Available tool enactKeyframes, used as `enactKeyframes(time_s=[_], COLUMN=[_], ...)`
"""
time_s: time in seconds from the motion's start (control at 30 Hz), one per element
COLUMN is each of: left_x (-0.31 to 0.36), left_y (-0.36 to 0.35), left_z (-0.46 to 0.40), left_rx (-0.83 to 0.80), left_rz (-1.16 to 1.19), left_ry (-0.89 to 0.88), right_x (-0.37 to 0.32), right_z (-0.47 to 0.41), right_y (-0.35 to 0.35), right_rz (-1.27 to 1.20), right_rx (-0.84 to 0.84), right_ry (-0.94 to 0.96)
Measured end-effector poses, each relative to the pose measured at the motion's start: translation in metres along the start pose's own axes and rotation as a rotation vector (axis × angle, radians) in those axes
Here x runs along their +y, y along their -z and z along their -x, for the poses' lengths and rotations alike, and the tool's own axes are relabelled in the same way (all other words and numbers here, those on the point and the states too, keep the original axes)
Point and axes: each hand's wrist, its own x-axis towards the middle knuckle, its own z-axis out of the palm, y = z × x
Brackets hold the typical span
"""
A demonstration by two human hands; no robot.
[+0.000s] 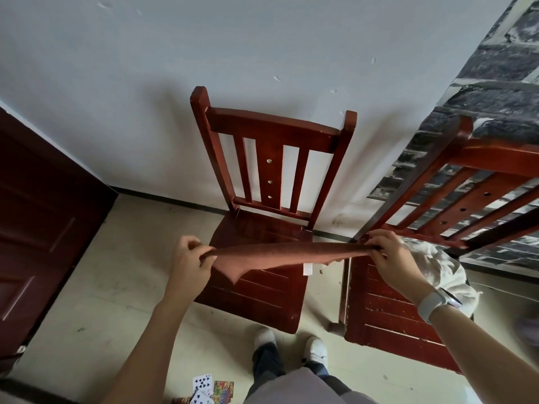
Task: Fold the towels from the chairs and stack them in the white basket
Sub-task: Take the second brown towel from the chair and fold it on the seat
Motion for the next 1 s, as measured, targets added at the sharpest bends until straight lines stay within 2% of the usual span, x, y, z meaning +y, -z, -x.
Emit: enactKeyframes(time_s=[0.1, 0.2, 0.43, 0.77, 0.83, 0.93, 1.0], left_x=[-0.007, -0.013, -0.037, -0.097, -0.109, -0.121, -0.131], left_y=[0.004, 0.002, -0.017, -0.106, -0.129, -0.162, -0.182], left_z=[0.001, 0.006, -0.018, -0.163, -0.197, -0.226, -0.223], left_rx=[-0.068, -0.083, 0.128, 0.102, 0.100, 0.070, 0.021], left_rz=[0.165, 0.373, 0.314, 0.237, 0.255, 0.298, 0.288], left_ry=[0.009, 0.120, 0.124, 0.208, 0.247, 0.277, 0.258], right_x=[-0.002, 0.000, -0.020, 0.007, 0.017, 0.032, 0.040], right_z=[0.005, 0.011, 0.001, -0.108, -0.138, -0.172, -0.174], right_y=[-0.004, -0.017, -0.055, -0.169, -0.195, -0.233, -0.253], right_rz=[-0.029, -0.063, -0.184, -0.011, -0.080, -0.360, -0.453], right_rx=[-0.163, -0.149, 0.011, 0.089, 0.130, 0.167, 0.143], right_ry=[-0.088, -0.142, -0.231, -0.407, -0.516, -0.732, -0.748])
